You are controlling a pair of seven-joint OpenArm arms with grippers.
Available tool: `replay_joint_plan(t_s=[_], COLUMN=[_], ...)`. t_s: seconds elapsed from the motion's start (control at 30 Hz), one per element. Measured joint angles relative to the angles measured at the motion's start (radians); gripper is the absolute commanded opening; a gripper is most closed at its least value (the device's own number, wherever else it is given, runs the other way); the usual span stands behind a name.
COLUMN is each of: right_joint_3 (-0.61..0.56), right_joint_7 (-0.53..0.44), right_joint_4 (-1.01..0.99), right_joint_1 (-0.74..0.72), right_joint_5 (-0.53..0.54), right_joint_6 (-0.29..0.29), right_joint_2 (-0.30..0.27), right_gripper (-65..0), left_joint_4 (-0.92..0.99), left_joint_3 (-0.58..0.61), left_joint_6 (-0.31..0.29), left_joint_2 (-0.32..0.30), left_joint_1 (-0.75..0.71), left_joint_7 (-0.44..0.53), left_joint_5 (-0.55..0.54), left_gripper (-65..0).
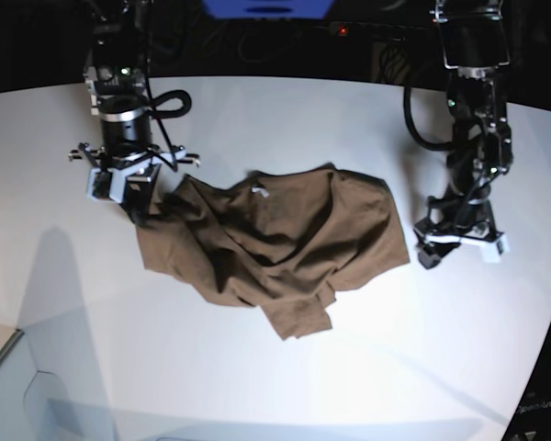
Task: Layout the t-shirt on the table in an organized manner, then fold the t-shirt properly
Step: 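Lift the shirt with both grippers and lay it flatter on the table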
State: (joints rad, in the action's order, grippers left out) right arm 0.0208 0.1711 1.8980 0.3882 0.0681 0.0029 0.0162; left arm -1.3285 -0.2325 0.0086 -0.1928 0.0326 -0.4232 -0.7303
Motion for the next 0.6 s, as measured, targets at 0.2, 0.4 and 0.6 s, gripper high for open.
replay_joint_plan(t_s=[0.2,0.4,0.6], right_joint_3=[0.003,0.003,0.001], right_joint_7=[0.001,-0.003,0.000], right_joint_4=[0.006,0.011,0.070], right_joint_1=[0.022,0.022,-0.031], right_joint_5=[0.000,-0.001,-0.002], right_joint_6=[0.000,0.000,0.000], right_joint_2=[-0.005,-0.005,-0.057], right_gripper=[-65.0,-65.0,-65.0], left_joint_4=[0.158,0.213,0.143], left_joint_3=[0.119,0.109,0.007], left_joint_6=[-0.019,-0.020,0.000], left_joint_2=[0.016,0.024,0.035], left_joint_1=[0.077,0.098,0.078], left_joint_7=[0.018,0.035,-0.011], left_joint_5=[-0.010,-0.011,-0.002], left_gripper=[-31.6,-56.1,-65.0])
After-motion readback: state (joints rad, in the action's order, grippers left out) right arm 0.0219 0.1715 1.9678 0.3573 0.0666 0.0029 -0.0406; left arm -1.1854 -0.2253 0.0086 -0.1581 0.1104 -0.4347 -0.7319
